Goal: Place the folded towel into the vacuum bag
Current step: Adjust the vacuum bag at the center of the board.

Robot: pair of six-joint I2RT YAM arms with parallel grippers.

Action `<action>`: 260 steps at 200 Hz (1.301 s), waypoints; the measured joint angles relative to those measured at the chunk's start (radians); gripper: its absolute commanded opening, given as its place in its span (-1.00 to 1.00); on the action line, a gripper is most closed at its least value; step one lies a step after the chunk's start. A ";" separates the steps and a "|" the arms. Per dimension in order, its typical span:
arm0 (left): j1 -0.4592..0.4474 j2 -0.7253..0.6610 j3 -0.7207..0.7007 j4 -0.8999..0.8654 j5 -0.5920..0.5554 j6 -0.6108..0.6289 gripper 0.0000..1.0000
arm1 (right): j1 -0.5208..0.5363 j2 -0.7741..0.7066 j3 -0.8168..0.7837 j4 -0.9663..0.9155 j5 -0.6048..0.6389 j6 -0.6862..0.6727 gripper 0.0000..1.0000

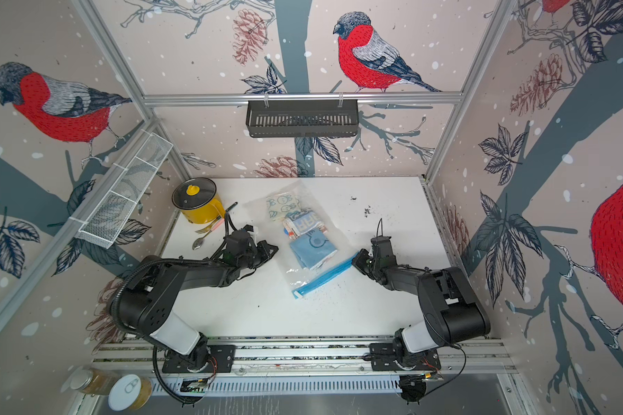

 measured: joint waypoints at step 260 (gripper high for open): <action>-0.029 0.037 -0.029 0.062 0.031 -0.034 -1.00 | -0.002 0.077 0.006 0.121 -0.021 0.056 -0.88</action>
